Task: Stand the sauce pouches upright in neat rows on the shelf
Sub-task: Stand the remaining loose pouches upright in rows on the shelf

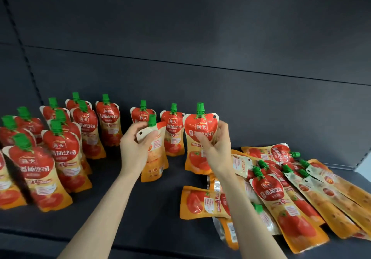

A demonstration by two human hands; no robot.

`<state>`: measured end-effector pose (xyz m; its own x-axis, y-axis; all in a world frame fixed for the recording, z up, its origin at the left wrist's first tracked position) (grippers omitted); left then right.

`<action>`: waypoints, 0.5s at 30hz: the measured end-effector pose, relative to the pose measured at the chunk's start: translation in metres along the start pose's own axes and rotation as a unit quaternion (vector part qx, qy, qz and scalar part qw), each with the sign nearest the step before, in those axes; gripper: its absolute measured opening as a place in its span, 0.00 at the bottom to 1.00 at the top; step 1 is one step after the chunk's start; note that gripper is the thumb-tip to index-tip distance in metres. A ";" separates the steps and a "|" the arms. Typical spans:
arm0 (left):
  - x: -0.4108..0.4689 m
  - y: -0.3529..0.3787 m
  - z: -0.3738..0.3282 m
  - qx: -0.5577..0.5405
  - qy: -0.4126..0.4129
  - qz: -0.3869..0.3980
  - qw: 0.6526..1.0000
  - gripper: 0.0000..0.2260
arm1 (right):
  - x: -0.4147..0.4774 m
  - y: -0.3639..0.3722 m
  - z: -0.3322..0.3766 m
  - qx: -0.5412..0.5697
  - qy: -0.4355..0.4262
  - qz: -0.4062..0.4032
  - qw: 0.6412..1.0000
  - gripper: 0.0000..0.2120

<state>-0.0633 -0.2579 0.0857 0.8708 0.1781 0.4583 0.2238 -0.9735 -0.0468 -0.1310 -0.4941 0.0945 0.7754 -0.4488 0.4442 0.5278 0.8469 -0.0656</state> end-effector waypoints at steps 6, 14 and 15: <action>0.021 -0.030 0.006 0.010 0.012 -0.030 0.999 0.12 | -0.005 0.061 -0.019 0.024 0.024 -0.005 0.999 0.19; 0.039 -0.015 0.022 0.050 0.031 0.098 0.993 0.15 | -0.019 0.088 -0.053 0.003 0.062 -0.030 0.998 0.17; 0.043 -0.012 0.025 0.041 0.020 0.124 0.991 0.14 | -0.018 0.087 -0.052 0.002 0.062 -0.030 0.998 0.16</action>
<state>-0.0179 -0.2355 0.0840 0.8857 -0.0728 0.4585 0.0412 -0.9714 -0.2338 -0.0805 -0.4269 0.0341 0.7800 -0.5298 0.3330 0.5730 0.8186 -0.0397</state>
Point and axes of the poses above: each hand's wrist, its own x-axis towards the middle knuckle, its own y-axis out of the palm, z = x × y, the point moved 10 cm from there along x, towards the middle knuckle, and after that the axes turned 3 degrees about -z, right-handed, at the moved point
